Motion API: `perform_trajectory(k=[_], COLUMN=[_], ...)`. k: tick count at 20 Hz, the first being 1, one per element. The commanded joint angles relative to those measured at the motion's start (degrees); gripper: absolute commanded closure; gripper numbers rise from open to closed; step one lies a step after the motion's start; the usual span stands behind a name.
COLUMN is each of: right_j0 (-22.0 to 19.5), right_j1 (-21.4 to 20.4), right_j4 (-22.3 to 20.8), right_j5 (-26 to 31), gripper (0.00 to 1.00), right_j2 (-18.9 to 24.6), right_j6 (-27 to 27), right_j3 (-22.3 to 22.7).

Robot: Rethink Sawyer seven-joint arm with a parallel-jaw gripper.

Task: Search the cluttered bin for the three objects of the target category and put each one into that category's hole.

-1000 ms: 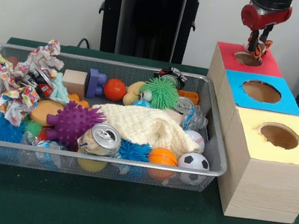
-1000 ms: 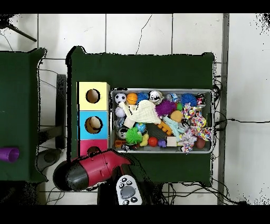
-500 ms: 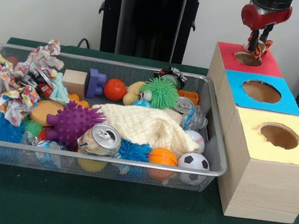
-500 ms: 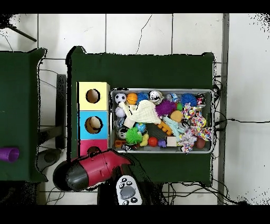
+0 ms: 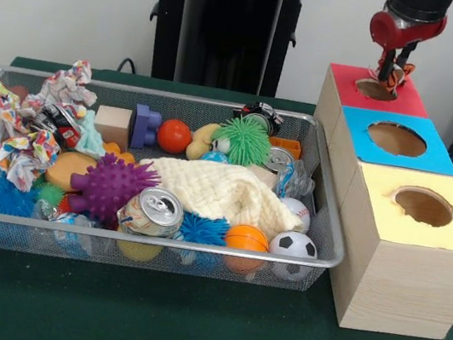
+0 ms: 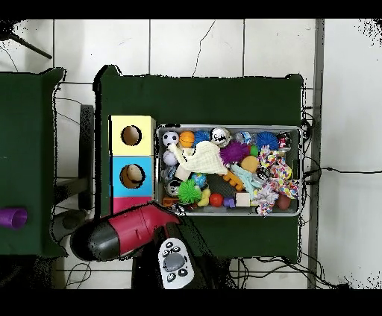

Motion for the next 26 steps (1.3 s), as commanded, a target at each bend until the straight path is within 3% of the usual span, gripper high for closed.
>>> perform_trajectory(k=[1, 10, 26], right_j0=[1.0, 0.5, -2.5], right_j1=[8.3, 9.8, 11.5], right_j4=[-5.0, -6.6, -11.9], right_j5=[-0.7, 0.2, 8.3], gripper=[1.0, 1.0, 1.0], right_j2=[0.3, 1.2, 5.1], right_j6=[2.1, 1.7, -6.2], right_j3=[-12.6, -15.3, -24.4])
